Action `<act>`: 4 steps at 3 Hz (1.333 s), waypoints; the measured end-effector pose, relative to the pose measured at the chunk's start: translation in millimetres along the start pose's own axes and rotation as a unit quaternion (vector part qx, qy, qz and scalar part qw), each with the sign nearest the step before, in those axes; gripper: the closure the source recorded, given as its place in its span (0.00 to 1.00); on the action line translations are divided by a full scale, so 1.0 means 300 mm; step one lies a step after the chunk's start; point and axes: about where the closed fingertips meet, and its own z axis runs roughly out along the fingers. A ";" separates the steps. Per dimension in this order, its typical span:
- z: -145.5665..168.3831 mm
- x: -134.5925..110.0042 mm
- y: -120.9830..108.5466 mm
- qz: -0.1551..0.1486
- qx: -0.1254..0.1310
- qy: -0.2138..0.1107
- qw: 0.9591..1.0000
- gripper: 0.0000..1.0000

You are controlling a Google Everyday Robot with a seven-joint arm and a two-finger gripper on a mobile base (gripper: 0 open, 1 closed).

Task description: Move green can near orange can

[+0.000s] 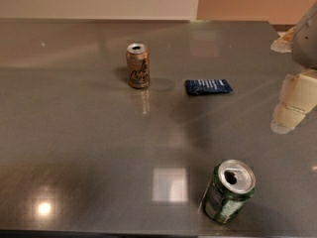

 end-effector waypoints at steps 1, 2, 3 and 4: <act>-0.004 -0.006 -0.003 -0.003 0.008 0.002 1.000 0.00; 0.009 -0.004 0.025 -0.045 -0.010 0.008 0.999 0.00; 0.037 0.021 0.106 -0.109 -0.049 -0.002 0.993 0.00; 0.061 0.034 0.213 -0.169 -0.090 -0.033 0.981 0.00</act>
Offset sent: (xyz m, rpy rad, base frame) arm -0.0230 0.0049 -0.0229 -0.1046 0.0967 0.2888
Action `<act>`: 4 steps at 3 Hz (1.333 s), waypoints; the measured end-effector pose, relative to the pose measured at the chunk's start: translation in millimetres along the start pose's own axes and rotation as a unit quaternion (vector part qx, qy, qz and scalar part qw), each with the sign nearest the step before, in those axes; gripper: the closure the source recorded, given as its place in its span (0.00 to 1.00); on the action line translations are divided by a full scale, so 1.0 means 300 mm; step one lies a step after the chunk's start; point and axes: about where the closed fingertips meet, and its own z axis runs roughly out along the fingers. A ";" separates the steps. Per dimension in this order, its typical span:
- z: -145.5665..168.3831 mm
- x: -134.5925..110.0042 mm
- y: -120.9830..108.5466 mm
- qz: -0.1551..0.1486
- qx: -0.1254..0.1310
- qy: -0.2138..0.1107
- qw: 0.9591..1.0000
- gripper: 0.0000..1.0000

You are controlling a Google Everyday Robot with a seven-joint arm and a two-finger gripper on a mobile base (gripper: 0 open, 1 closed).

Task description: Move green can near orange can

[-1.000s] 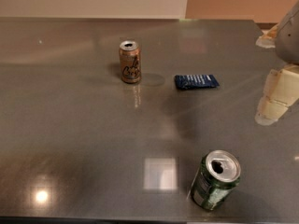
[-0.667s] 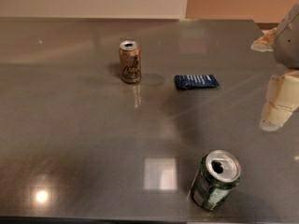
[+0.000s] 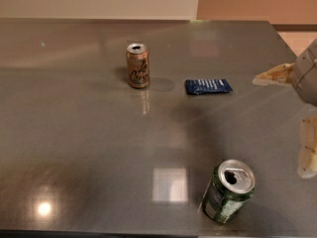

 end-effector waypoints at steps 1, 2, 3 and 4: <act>0.034 -0.052 0.106 -0.057 -0.027 -0.041 0.997 0.00; 0.072 -0.102 0.204 -0.104 -0.042 -0.075 0.991 0.00; 0.113 -0.142 0.284 -0.137 -0.051 -0.100 0.984 0.00; 0.142 -0.176 0.328 -0.156 -0.057 -0.114 0.979 0.00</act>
Offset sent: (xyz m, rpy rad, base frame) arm -0.1101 0.0410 -0.0436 0.1766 0.1148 0.3892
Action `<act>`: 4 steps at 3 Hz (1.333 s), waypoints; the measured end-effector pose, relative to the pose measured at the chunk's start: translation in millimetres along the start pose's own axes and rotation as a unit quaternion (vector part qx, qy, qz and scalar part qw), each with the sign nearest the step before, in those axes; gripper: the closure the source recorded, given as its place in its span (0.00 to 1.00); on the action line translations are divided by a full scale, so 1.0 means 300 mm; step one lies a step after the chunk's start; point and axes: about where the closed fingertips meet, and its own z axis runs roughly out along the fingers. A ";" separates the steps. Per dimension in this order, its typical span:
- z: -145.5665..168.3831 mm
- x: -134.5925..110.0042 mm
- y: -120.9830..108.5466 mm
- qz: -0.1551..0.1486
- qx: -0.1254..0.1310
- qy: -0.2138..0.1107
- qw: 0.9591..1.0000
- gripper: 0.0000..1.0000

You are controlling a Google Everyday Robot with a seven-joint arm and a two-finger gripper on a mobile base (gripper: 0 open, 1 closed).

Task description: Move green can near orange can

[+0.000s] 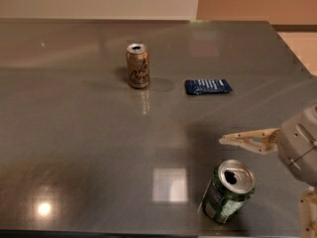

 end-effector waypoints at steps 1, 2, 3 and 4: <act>0.048 -0.055 0.009 -0.021 -0.008 -0.014 1.000 0.01; 0.053 -0.084 -0.034 -0.022 -0.007 -0.015 1.000 0.22; 0.026 -0.096 -0.096 -0.014 0.004 -0.015 1.000 0.44; 0.006 -0.115 -0.145 -0.010 0.011 -0.015 1.000 0.68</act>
Offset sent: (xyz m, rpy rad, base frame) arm 0.0289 0.0444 0.0205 0.0403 0.0017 -0.0019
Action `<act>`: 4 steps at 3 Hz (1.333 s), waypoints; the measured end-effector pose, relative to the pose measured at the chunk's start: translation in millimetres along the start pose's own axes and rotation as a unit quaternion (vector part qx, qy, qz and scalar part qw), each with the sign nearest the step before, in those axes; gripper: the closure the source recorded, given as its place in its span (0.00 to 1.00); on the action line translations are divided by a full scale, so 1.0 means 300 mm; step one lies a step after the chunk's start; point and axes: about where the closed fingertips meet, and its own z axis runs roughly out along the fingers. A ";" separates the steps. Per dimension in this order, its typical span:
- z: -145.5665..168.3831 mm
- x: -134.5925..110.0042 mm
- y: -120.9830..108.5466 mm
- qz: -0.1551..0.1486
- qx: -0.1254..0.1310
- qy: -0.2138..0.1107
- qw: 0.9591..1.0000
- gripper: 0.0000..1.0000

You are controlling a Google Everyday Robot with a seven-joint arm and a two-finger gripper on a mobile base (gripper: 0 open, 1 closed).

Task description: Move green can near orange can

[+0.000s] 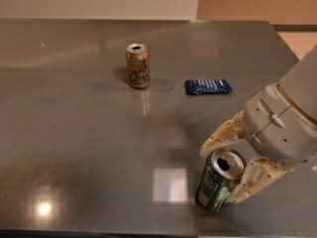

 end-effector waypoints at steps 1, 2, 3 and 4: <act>-0.037 -0.008 -0.057 0.012 0.010 0.006 1.000 0.92; -0.079 -0.021 -0.142 0.030 0.034 0.018 0.999 1.00; -0.123 -0.038 -0.248 0.057 0.064 0.031 0.996 1.00; -0.160 -0.057 -0.331 0.085 0.088 0.043 0.992 1.00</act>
Offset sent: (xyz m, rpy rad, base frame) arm 0.0611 0.0191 0.0489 -0.0120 -0.0600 -0.1633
